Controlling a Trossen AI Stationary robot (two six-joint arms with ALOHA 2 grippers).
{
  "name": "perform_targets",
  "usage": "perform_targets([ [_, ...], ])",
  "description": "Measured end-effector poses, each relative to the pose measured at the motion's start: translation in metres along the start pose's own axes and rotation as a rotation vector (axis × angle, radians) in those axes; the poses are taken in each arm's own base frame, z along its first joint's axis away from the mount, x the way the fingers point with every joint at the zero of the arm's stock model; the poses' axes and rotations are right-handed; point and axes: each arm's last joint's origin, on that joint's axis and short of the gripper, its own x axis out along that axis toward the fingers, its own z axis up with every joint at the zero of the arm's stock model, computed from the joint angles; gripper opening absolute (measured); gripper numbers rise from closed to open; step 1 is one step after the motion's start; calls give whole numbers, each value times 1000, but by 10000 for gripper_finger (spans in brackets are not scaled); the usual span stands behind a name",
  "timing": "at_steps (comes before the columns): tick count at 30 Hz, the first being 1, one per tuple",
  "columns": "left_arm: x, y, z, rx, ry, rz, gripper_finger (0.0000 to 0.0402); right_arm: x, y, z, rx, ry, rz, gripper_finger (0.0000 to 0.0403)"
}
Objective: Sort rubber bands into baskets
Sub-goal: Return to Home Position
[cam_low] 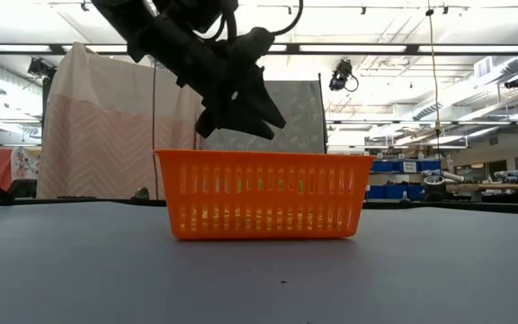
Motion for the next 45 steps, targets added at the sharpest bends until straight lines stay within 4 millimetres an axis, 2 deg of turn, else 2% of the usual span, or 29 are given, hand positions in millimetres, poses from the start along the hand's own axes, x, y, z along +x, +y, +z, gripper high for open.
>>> perform_targets([
  [4,-1,-1,11,41,48,-58,199,0,0,0,-2,2,0,311],
  [8,-14,-7,21,45,245,-186,228,0,-1,-1,-7,10,-5,311],
  [11,-40,-12,9,104,404,-161,230,0,-2,-3,-17,30,-15,311],
  [14,-75,-16,-8,160,414,-105,223,0,-4,-6,-11,55,-40,311],
  [17,-117,-16,-19,101,252,-102,214,0,-5,-9,-19,76,-52,311],
  [21,-160,0,-37,-31,-18,-190,205,3,-4,-11,-14,72,-53,311],
  [25,-181,26,-57,-72,-223,-315,179,8,-7,-11,14,51,-82,311],
  [28,-185,44,-74,-71,-357,-367,128,10,-9,-11,14,44,-93,299],
  [32,-185,65,-96,-63,-485,-401,25,10,-9,-11,-6,48,-93,238],
  [35,-181,77,-112,-61,-529,-404,9,8,-9,-12,-25,67,-95,151],
  [38,-179,84,-122,-67,-543,-413,4,-2,-11,-12,-4,132,-89,41],
  [39,-180,85,-123,-60,-536,-413,4,-6,-12,-12,2,168,-78,21],
  [45,-180,86,-125,-39,-523,-415,4,-44,-16,-17,61,401,-85,13],
])
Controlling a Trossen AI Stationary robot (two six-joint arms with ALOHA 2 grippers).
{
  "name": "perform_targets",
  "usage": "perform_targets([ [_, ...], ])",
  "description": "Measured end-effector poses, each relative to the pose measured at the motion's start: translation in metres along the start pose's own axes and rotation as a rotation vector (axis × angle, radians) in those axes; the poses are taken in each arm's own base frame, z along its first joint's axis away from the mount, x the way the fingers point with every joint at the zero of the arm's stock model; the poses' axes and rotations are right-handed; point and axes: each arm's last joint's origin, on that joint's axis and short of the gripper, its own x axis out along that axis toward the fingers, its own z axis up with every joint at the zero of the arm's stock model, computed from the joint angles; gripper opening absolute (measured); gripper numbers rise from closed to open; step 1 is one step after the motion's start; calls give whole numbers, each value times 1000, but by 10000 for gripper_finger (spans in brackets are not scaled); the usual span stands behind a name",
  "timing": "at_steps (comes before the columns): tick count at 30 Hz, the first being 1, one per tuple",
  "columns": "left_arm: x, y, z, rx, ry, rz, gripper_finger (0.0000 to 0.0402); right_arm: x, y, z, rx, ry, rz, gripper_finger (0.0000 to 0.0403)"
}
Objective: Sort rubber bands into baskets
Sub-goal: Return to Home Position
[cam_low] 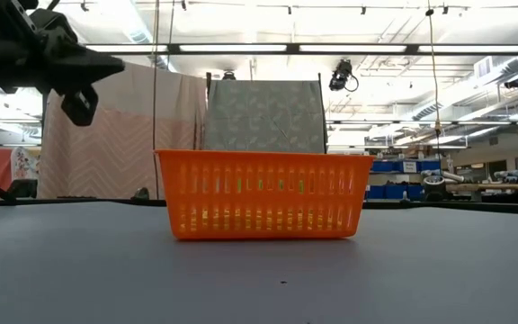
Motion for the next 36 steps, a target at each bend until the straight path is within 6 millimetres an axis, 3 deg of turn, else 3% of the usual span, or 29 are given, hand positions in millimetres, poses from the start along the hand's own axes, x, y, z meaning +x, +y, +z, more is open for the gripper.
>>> perform_targets([
  [4,0,1,-2,-3,21,8,13,-17,-6,-16,13,114,-37,9],
  [8,0,-1,-4,-121,60,-53,18,-21,-24,-44,66,129,20,6],
  [14,0,-2,-4,-134,63,-62,18,-10,-81,-90,127,-25,157,4],
  [21,0,-2,-4,-134,64,-62,19,-11,-140,-127,74,-209,271,4],
  [26,0,-2,-4,-135,63,-62,19,-15,-161,-145,2,-270,321,4],
  [36,0,-2,-4,-135,63,-62,19,-14,-190,-177,-46,-295,260,4],
])
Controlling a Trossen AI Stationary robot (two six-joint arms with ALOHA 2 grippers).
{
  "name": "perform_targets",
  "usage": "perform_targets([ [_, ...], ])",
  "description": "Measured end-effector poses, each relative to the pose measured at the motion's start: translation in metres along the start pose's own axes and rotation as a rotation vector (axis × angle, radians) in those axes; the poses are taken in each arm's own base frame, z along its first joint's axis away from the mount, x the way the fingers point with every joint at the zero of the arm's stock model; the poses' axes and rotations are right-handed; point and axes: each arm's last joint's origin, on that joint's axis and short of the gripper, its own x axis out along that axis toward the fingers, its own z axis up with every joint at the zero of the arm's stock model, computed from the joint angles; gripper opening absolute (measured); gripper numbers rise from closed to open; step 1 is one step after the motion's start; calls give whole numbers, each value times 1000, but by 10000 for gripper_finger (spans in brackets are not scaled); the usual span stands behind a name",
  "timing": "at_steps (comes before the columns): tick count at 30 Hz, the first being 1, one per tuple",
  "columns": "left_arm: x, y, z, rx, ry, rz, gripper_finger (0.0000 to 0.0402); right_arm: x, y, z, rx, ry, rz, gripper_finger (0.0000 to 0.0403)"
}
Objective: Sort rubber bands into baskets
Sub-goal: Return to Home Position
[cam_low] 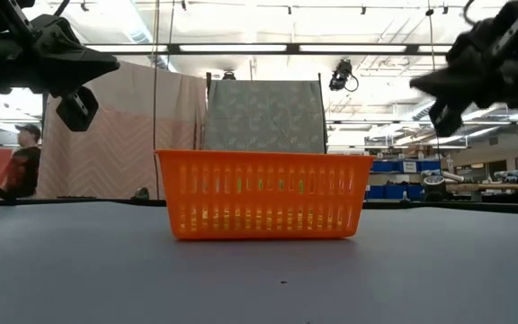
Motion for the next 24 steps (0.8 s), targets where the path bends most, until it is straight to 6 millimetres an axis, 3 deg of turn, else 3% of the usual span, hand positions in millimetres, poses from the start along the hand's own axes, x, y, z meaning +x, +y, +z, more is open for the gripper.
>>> perform_targets([
  [5,0,0,0,0,1,0,19,0,-8,-12,-16,124,-83,29],
  [11,0,0,0,0,1,0,19,0,-8,-14,-14,144,-92,54],
  [19,-1,0,0,0,1,0,19,-2,-8,-13,-15,135,-88,52],
  [24,-7,-1,8,-16,-71,-26,19,-9,0,-1,-33,9,-22,52],
])
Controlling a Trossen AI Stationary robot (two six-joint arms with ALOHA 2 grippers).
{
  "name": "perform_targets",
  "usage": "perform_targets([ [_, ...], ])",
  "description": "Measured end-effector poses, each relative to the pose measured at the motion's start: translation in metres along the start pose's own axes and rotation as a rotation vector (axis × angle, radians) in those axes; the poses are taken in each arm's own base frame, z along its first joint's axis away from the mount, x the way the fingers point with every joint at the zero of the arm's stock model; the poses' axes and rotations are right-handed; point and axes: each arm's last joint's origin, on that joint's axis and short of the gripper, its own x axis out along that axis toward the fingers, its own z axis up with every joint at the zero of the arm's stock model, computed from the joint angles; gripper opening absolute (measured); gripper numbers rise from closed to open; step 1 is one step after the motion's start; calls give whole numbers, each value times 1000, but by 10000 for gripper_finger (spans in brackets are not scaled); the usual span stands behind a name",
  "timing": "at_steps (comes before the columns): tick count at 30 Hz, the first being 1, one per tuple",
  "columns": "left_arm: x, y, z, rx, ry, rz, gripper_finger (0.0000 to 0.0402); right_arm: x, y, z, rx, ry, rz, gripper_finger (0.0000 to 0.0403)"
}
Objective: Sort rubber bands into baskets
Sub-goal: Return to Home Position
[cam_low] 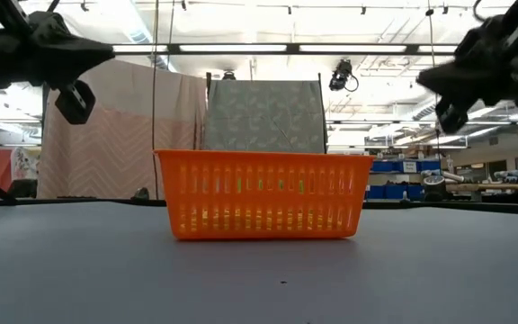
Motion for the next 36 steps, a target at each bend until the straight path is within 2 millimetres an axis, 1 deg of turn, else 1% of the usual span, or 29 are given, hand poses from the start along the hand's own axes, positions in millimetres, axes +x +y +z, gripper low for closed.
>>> perform_targets([
  [4,-6,6,2,9,-16,46,19,-9,6,11,-14,-123,50,52],
  [8,-9,14,-1,27,16,122,19,-20,11,20,-30,-248,101,52],
  [14,-9,14,-2,28,21,121,19,-26,16,32,-44,-379,148,52],
  [23,-9,12,1,19,-17,100,19,-27,17,34,-47,-404,158,52],
  [31,-9,8,-1,16,12,60,19,-27,17,33,-47,-401,157,52],
  [32,-9,8,-3,71,39,52,19,-27,17,33,-47,-401,157,52],
  [34,-10,9,-7,303,90,33,19,-27,17,33,-47,-401,157,52],
  [36,-9,11,-6,477,87,39,19,-27,17,33,-46,-400,157,52],
])
